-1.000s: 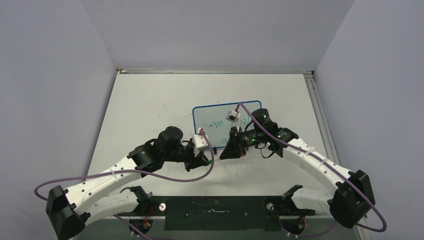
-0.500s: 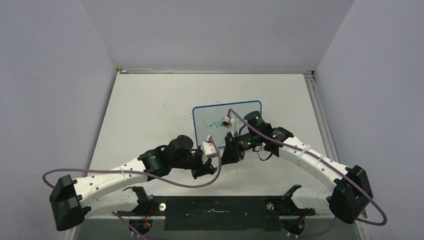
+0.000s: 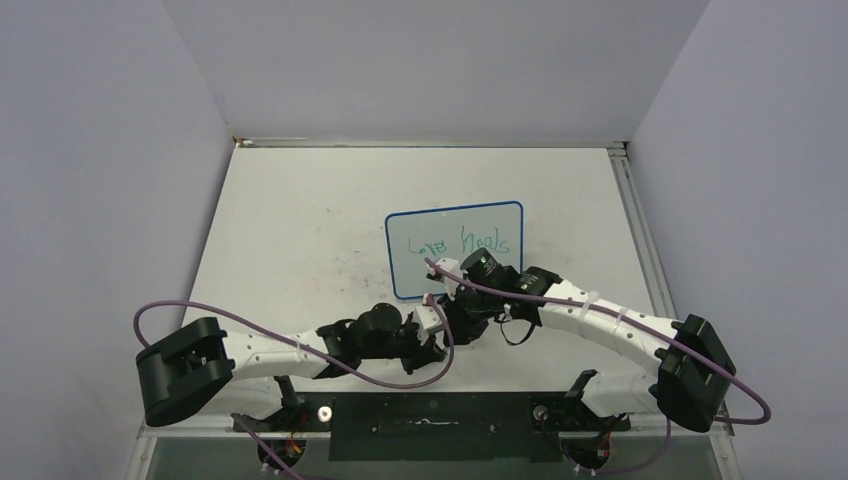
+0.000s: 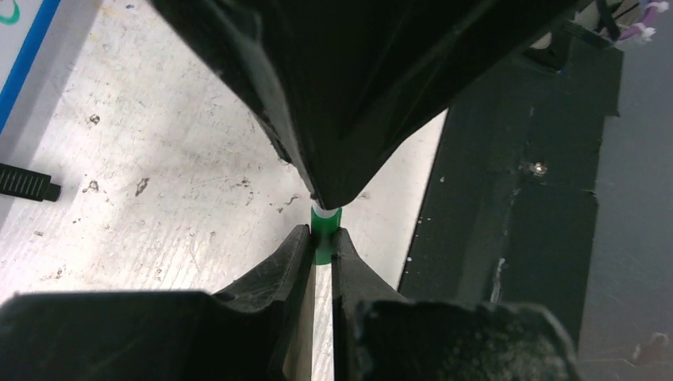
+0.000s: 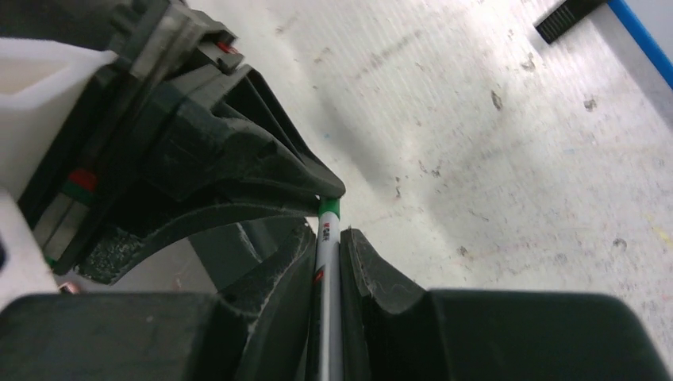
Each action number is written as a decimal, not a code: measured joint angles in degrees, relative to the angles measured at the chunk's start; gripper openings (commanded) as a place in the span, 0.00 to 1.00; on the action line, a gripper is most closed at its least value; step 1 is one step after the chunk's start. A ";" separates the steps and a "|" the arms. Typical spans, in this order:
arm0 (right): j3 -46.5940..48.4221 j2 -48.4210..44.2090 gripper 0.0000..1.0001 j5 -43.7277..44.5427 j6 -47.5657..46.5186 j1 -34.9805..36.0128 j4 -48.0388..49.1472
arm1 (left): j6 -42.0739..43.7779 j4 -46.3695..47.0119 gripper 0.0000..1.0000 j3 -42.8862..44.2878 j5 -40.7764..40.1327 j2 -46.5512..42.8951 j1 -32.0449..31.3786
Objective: Write a sentence on the whiteboard
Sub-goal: Insert the whiteboard marker without the cap into the pen cap, then put down the whiteboard marker at the center of the board.
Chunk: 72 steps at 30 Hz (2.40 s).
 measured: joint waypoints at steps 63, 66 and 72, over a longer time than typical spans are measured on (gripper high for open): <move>12.57 19.96 0.05 47.84 21.64 22.56 -0.04 | -25.75 -11.67 0.28 -14.69 -19.45 -29.49 18.75; 12.02 19.50 0.12 47.76 22.43 21.90 0.57 | -26.36 -15.17 0.39 -12.20 -19.54 -30.29 20.02; 7.69 17.88 0.57 47.47 23.12 19.56 3.50 | -27.76 -24.11 0.69 -3.72 -20.06 -31.34 25.03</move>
